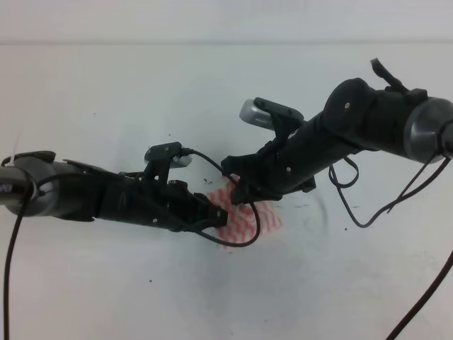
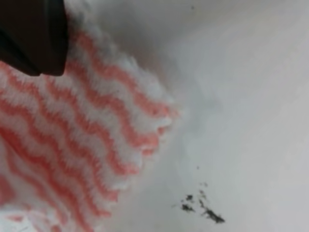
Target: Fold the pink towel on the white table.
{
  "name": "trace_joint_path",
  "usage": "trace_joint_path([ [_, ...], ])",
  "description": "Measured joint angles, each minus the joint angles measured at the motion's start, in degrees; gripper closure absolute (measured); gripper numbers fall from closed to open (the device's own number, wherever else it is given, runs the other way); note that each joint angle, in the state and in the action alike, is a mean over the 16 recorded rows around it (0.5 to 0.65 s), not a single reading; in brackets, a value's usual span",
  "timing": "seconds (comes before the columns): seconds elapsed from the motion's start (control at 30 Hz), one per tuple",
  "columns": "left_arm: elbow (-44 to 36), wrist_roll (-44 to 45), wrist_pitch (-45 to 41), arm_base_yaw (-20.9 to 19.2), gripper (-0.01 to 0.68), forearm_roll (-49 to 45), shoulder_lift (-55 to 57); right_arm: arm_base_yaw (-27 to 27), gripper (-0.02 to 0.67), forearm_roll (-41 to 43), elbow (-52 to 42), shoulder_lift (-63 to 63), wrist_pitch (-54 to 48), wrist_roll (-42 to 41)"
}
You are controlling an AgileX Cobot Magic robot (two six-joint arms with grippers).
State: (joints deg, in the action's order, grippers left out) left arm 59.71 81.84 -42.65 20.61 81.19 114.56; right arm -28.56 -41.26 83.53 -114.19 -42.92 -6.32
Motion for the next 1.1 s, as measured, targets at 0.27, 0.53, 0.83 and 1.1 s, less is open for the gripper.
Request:
trace_joint_path([
  [0.27, 0.0, 0.0, -0.1, 0.0, 0.677, 0.0, 0.0, -0.4, 0.666, 0.0, 0.0, -1.4, 0.6, 0.0],
  [0.53, 0.0, 0.2, 0.0, 0.0, 0.677, -0.3, -0.4, -0.4, 0.666, -0.1, 0.3, -2.4, 0.6, 0.0],
  [0.83, -0.1, 0.6, -0.2, 0.0, 0.677, -1.6, -3.1, -0.4, 0.666, -0.1, 0.5, -2.4, 0.8, 0.0],
  [1.1, -2.5, 6.7, -1.6, 0.0, 0.677, 0.7, -8.1, -0.4, 0.666, 0.0, 0.5, -2.3, 0.9, 0.1],
])
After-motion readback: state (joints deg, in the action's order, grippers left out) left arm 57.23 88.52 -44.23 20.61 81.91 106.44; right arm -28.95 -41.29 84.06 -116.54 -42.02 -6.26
